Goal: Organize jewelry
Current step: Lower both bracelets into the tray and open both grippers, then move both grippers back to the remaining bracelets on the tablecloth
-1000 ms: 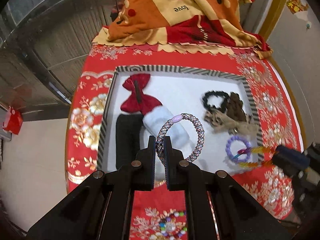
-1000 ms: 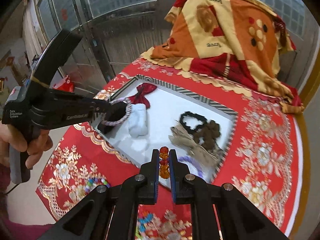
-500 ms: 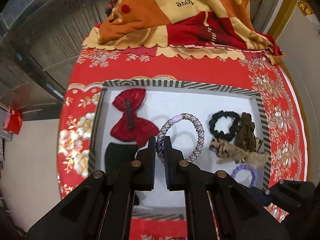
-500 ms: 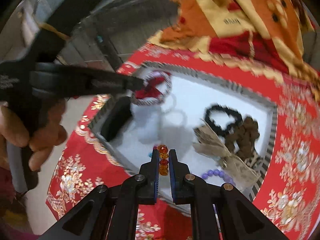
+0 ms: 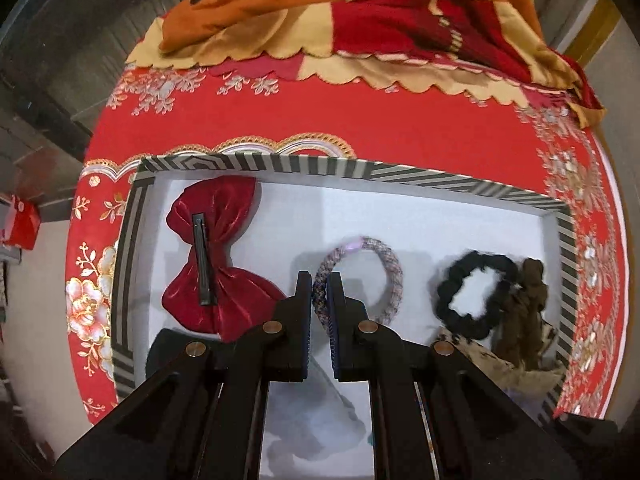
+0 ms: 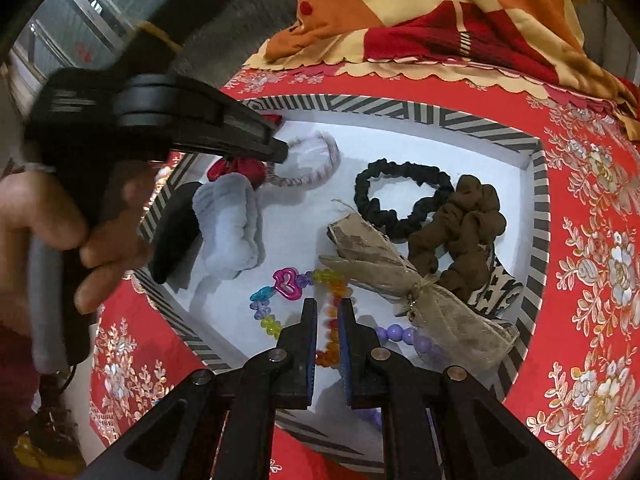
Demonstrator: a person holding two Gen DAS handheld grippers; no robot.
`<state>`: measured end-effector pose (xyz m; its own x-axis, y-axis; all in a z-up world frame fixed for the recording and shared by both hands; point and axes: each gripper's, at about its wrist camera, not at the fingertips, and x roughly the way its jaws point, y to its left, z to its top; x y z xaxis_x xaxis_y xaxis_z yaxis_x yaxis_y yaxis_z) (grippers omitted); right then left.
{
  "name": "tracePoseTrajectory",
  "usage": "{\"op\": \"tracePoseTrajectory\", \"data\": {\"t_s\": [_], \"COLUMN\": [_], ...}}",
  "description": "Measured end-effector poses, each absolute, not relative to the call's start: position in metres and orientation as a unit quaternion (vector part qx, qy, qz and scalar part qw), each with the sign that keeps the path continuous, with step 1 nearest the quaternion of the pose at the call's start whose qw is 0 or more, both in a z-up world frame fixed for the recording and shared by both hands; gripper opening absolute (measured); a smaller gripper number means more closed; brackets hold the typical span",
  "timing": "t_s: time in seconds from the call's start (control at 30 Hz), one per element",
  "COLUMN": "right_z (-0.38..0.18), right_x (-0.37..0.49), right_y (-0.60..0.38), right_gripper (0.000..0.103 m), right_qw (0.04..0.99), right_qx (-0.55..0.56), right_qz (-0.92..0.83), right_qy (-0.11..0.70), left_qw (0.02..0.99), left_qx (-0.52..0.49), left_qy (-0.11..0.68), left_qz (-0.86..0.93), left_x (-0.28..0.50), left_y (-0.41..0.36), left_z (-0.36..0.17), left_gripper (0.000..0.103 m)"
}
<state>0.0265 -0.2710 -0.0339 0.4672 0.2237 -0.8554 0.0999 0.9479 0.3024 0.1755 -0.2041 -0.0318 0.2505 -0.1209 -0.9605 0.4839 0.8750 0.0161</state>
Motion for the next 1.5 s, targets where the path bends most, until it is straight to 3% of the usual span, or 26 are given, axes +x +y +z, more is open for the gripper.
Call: {"op": "tracePoseTrajectory", "data": {"t_s": [0.07, 0.13, 0.23, 0.37, 0.5, 0.87, 1.5], "right_z": [-0.030, -0.028, -0.021, -0.011, 0.002, 0.029, 0.019], "right_x": [0.024, 0.022, 0.016, 0.004, -0.010, -0.058, -0.135], "right_y": [-0.270, -0.270, -0.268, -0.266, -0.265, -0.256, -0.215], "right_gripper": [0.033, 0.040, 0.040, 0.040, 0.040, 0.040, 0.040], "right_qw": [0.845, 0.845, 0.848, 0.852, 0.855, 0.859, 0.851], "right_qx": [0.155, 0.162, 0.160, 0.157, 0.153, 0.148, 0.149], "right_qz": [0.041, 0.046, 0.046, 0.045, 0.034, 0.001, -0.029], "right_qy": [0.510, 0.507, 0.503, 0.498, 0.494, 0.489, 0.503], "left_qw": [0.775, 0.775, 0.773, 0.778, 0.786, 0.812, 0.817], "left_qx": [0.154, 0.148, 0.137, 0.132, 0.125, 0.139, 0.153], "left_qy": [0.583, 0.585, 0.591, 0.583, 0.572, 0.532, 0.524], "left_qz": [-0.191, -0.187, -0.187, -0.193, -0.200, -0.193, -0.187], "left_x": [0.178, 0.179, 0.179, 0.172, 0.159, 0.088, -0.012], "left_y": [-0.203, -0.201, -0.198, -0.192, -0.181, -0.131, -0.063], "left_z": [-0.036, -0.039, -0.039, -0.029, -0.010, 0.031, 0.024], "left_gripper": [0.006, 0.006, 0.008, 0.029, 0.033, 0.034, 0.034]}}
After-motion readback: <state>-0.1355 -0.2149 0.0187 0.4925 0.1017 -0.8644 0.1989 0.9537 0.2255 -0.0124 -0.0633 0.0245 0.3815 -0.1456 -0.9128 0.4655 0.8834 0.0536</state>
